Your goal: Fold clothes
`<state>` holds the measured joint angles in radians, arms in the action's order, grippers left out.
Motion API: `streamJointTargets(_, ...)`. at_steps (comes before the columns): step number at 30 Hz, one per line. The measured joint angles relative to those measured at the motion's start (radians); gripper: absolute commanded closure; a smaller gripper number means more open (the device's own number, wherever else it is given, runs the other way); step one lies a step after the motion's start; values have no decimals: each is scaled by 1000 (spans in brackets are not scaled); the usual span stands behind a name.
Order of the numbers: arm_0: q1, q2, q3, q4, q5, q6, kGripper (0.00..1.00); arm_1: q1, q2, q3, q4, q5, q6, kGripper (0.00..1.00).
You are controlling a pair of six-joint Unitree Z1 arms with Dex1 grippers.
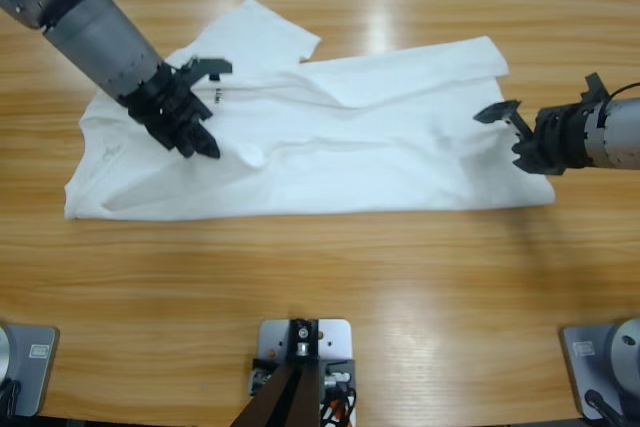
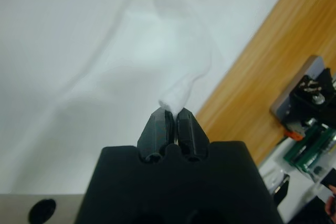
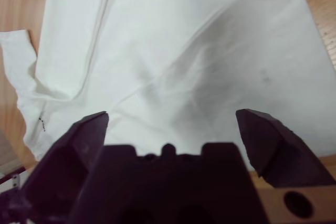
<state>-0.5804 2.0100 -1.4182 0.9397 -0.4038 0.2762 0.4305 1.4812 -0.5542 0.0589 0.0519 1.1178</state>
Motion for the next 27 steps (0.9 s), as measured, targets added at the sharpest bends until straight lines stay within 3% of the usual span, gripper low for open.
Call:
streamJointTargets(1,-6,0,12,0,-5,0,1000,0,0,3,0,0,0,18)
streamJointTargets(2,-13,-1,25,0,-11,0,926,0,0,6,0,0,0,18)
streamJointTargets(3,-18,-1,34,0,-21,0,583,0,0,9,0,0,0,15)
streamJointTargets(4,-22,-1,37,0,-40,0,404,0,0,11,0,0,0,13)
streamJointTargets(5,-25,-1,38,0,-59,0,305,0,0,11,0,2,0,13)
streamJointTargets(6,-27,-1,38,0,-76,0,247,0,0,11,0,3,0,11)
streamJointTargets(8,-28,-1,38,0,-117,0,234,0,0,11,-1,6,0,9)
streamJointTargets(13,-30,-25,38,0,-263,0,233,8,-1,12,-11,6,0,12)
streamJointTargets(15,-30,-53,43,0,-279,0,277,12,-1,12,-12,6,0,13)
streamJointTargets(17,-29,-77,56,1,-237,0,517,14,-1,12,-12,6,0,13)
streamJointTargets(18,-28,-88,67,3,-190,-2,566,14,-1,12,-12,7,0,13)
streamJointTargets(20,-20,-102,86,16,-85,-18,635,14,-2,12,-12,8,-4,13)
streamJointTargets(23,-2,-113,105,32,50,-56,635,15,-6,11,-12,9,-13,51)
streamJointTargets(25,2,-118,129,40,139,-86,642,15,-8,11,-12,9,-19,254)
streamJointTargets(26,5,-118,137,41,178,-99,728,15,-11,11,-12,9,-24,383)
streamJointTargets(27,10,-118,141,41,206,-109,919,15,-16,11,-12,9,-31,599)
